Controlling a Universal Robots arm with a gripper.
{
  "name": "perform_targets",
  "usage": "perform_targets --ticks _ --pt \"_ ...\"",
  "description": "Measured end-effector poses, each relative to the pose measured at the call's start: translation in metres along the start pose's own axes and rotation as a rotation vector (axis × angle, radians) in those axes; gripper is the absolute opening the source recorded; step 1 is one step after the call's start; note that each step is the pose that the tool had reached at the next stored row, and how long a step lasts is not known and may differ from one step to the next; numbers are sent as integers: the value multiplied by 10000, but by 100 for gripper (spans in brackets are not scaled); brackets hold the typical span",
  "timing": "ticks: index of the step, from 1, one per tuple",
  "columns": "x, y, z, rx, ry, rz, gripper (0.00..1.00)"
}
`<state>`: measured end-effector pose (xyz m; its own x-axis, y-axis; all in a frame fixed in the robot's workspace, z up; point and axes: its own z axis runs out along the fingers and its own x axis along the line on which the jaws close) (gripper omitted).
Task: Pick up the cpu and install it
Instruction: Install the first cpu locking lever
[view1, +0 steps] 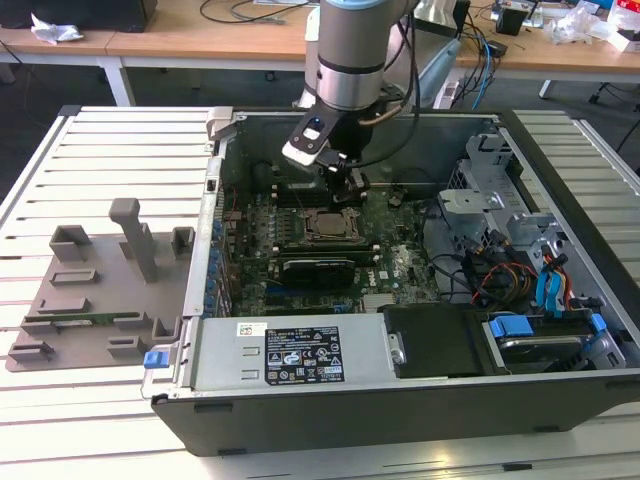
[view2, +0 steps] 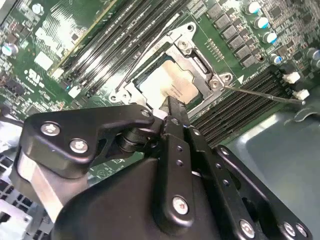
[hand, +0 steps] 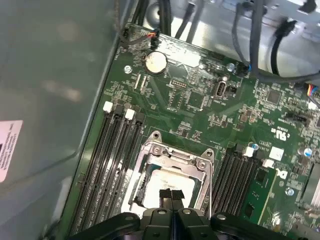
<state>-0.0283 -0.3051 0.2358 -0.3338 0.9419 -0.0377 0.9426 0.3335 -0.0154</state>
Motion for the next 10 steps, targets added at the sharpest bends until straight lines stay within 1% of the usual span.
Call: perform_targets --ticks 1,3,5,6,8,10 --pt "0 0 0 -11 -5 -294 11" --pt "0 0 0 -28 -12 -743 11" --pt "0 0 0 -38 -16 -997 11" --pt "0 0 0 -45 -19 -1193 11" --pt "0 0 0 -65 -27 -1729 11" --pt "0 0 0 -76 -31 -2010 11"
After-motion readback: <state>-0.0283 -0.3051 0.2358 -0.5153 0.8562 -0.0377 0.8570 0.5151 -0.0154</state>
